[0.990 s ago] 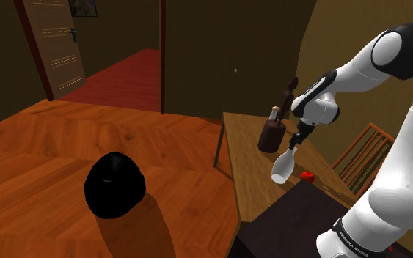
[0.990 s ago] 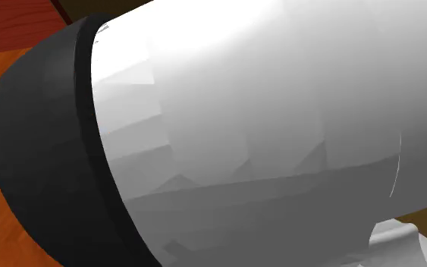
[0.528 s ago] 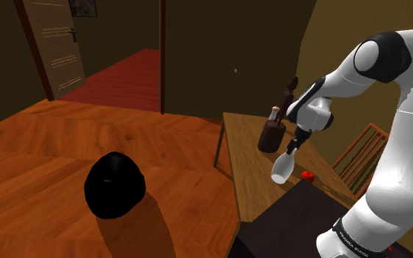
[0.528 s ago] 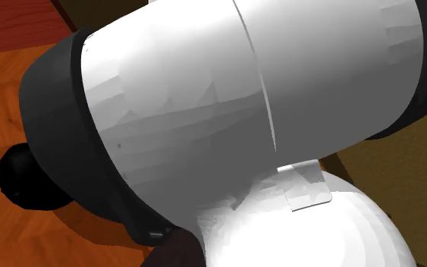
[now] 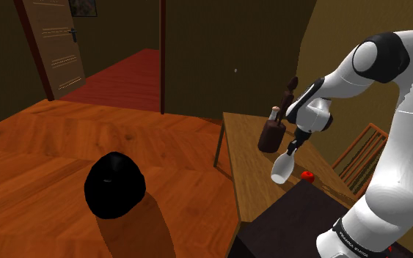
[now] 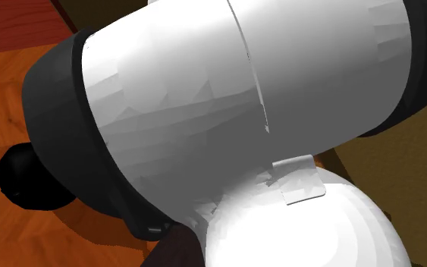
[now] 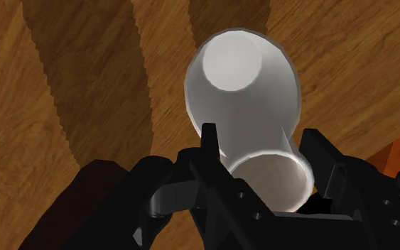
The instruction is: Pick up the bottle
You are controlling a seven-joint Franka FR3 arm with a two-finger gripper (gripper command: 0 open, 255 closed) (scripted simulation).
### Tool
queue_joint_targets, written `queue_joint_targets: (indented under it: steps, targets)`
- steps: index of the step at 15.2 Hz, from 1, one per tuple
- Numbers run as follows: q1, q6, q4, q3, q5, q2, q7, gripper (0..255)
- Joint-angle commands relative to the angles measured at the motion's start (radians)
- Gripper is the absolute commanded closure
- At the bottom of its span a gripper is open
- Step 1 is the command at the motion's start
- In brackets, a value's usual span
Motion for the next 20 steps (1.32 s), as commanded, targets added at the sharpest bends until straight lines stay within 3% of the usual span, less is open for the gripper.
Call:
queue_joint_targets:
  steps: [1, 3, 18, 20]
  targets:
    - [0.000, 0.000, -0.002, 0.000, 0.000, 0.002, 0.000, 255]
    - [0.000, -0.005, 0.003, -0.002, -0.003, 0.003, 0.002, 255]
    - [0.108, -0.164, -0.007, -0.152, -0.282, -0.213, 0.206, 255]
    - [0.108, -0.165, -0.006, -0.152, -0.285, -0.215, 0.209, 255]
